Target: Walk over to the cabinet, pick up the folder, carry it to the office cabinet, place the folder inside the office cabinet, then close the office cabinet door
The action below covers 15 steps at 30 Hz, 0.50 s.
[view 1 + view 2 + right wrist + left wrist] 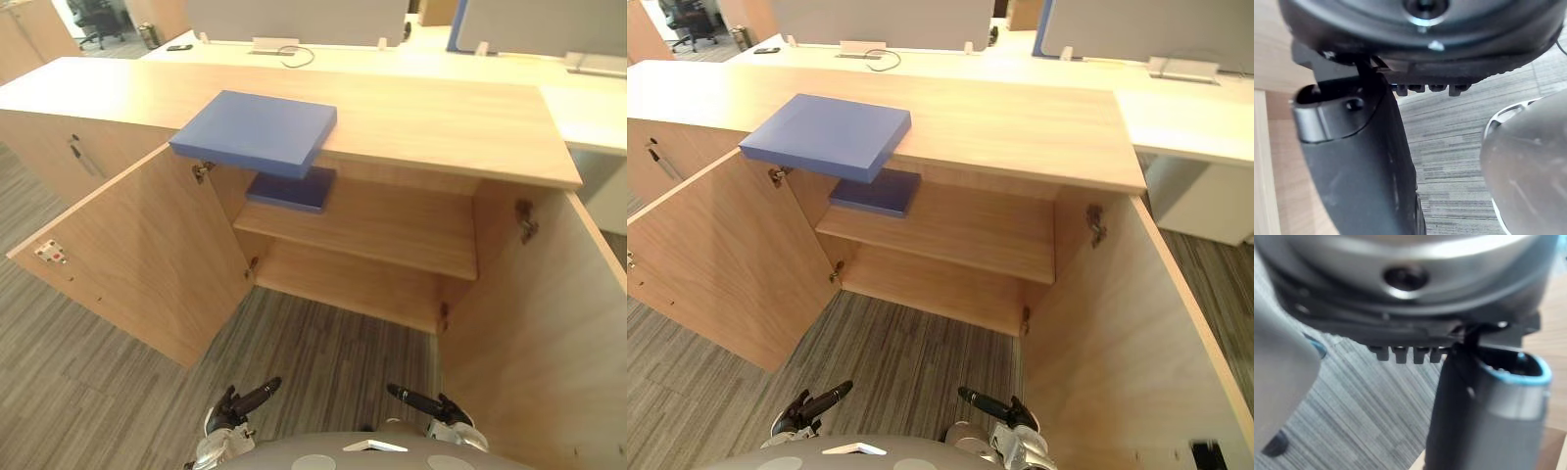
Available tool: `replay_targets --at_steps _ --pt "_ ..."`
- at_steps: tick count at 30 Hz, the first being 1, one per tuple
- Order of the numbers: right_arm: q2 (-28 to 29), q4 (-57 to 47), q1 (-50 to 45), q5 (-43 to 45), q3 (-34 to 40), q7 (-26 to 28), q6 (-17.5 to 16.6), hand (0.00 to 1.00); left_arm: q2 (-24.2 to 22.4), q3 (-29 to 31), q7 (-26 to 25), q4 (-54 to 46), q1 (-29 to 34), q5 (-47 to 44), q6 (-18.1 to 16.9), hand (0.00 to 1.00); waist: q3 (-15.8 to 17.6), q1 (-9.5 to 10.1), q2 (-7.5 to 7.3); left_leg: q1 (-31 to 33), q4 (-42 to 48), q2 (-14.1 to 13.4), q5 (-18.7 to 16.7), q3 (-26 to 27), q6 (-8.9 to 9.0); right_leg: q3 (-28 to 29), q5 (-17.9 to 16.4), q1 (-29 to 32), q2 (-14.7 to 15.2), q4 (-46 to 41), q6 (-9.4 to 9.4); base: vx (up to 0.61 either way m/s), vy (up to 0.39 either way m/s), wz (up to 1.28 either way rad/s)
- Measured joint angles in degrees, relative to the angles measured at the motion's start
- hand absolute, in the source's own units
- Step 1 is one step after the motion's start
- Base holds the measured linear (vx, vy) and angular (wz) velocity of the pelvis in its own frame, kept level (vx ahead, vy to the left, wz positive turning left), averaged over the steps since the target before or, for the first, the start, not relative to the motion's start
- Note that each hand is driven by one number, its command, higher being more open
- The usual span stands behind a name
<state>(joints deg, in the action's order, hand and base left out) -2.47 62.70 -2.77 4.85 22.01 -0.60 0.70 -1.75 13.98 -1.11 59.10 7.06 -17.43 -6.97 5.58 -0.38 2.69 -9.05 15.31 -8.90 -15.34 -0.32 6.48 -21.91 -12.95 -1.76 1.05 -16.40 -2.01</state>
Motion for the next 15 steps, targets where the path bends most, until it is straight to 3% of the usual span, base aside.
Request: replay_targets --at_steps 2,3,6,9,10,12,15 --pt "0.1 0.0 -0.4 -0.1 0.0 0.0 0.0 1.00 0.0 0.0 1.0 -1.3 0.3 0.0 0.1 1.00 0.0 0.22 -0.04 4.0 10.1 -2.0 -1.5 1.3 1.98 -1.7 0.1 -3.6 -1.1 2.7 -0.11 0.27 -0.102 0.55" --pt "0.1 0.0 -0.4 0.0 0.1 0.0 0.0 1.00 0.0 0.0 1.3 -1.5 0.3 -0.3 0.0 1.00 0.0 0.40 0.00 6.1 16.2 -3.2 -2.1 4.1 1.89 -1.8 0.2 -5.7 -1.5 4.3 -0.27 0.25 -0.067 0.37" --pt "0.0 0.9 -0.1 0.0 1.2 0.0 0.1 1.00 0.2 -0.8 1.3 -1.8 0.2 -0.9 -0.4 1.00 -0.1 0.62 0.19 9.3 21.1 -3.6 -4.1 9.5 -0.36 -0.5 0.2 -9.4 -0.6 6.7 -0.29 0.26 0.058 -0.02" --pt "-0.2 2.9 0.7 0.0 2.7 0.0 0.3 1.00 1.6 -4.8 2.0 -2.8 0.2 -4.1 -0.3 1.00 -0.1 1.67 0.06 12.9 13.4 -1.6 -2.4 9.0 -1.72 1.5 0.7 -9.7 1.5 6.4 0.77 0.21 0.221 -0.28" --pt "-0.1 2.9 0.6 -0.1 3.2 -0.1 0.4 1.00 2.8 -7.6 2.1 -3.7 0.3 -5.4 -0.2 1.00 -0.7 1.97 -0.16 12.3 7.1 0.8 3.2 8.1 -2.13 2.9 1.4 -10.3 2.2 7.0 3.00 0.22 0.265 0.05" --pt "1.1 3.2 0.1 -0.2 3.2 0.0 0.4 1.00 4.7 -11.0 1.8 -8.1 1.5 -5.5 -0.1 1.00 -1.5 1.61 -3.11 10.3 1.8 4.1 5.3 7.7 -3.78 4.3 2.1 -10.1 5.0 7.6 4.19 0.20 0.274 0.32" --pt "1.2 4.0 0.2 -0.9 3.1 0.0 0.7 1.00 5.1 -15.7 1.3 -19.4 5.1 -5.1 0.7 1.00 -2.0 1.98 -3.77 8.4 -3.5 6.5 7.6 6.5 -5.23 4.6 4.2 -10.1 6.7 7.4 5.97 0.12 0.168 0.39"
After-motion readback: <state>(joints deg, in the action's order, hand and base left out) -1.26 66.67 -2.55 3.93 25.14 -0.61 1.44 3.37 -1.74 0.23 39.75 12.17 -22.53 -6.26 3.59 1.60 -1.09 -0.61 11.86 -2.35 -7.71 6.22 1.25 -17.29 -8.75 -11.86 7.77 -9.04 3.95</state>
